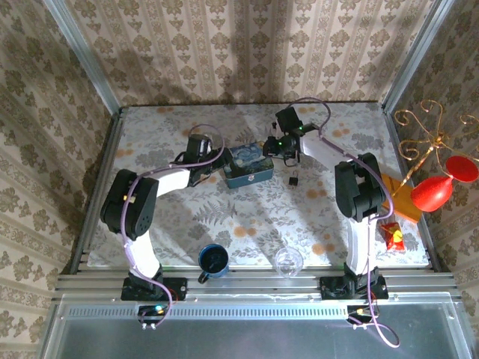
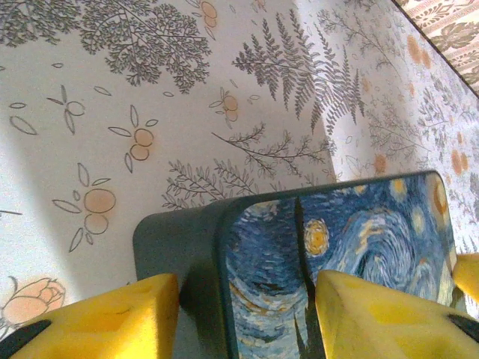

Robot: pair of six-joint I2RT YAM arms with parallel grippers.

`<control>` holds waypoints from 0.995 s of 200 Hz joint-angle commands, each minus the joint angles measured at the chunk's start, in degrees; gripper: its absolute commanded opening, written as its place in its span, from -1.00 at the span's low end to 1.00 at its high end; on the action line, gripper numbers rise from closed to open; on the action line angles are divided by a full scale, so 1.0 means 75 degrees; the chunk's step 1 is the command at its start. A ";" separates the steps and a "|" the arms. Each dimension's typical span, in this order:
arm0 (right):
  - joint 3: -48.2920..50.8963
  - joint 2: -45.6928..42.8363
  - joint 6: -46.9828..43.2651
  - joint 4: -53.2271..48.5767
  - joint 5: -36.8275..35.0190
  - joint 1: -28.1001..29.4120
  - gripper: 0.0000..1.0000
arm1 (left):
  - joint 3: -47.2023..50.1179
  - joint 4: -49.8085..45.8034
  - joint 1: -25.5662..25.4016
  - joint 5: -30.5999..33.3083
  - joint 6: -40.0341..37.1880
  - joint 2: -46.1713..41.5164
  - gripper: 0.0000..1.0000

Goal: Unlock a padlock with a key

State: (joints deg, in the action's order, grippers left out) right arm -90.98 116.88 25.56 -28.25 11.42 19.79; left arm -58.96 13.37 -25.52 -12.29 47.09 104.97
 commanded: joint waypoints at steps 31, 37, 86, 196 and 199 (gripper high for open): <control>0.0951 -0.0496 0.0569 0.0134 -0.0384 0.0170 -0.37 | 0.0083 0.0184 -0.0370 -0.0177 -0.0055 -0.0141 0.03; 0.1018 -0.0564 0.0607 0.0145 -0.0427 0.0188 -0.37 | 0.0123 0.0198 -0.0388 -0.0187 -0.0045 -0.0155 0.04; 0.1329 -0.1423 0.0752 -0.0107 -0.0886 0.0203 -0.33 | 0.0152 -0.0009 -0.0188 0.0054 -0.0239 -0.0677 0.33; 0.3929 -0.6040 0.0789 -0.0985 -0.3950 0.0141 -0.09 | 0.1608 -0.1650 0.1232 0.2706 -0.2790 -0.4820 1.00; 0.4040 -0.6192 0.0771 -0.0985 -0.4053 0.0133 -0.08 | 0.1726 -0.1653 0.1265 0.2922 -0.2888 -0.4996 1.00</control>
State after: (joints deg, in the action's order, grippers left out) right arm -66.17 78.15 31.73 -31.44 -8.19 21.06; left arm -50.87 6.26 -17.43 -2.17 34.85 76.05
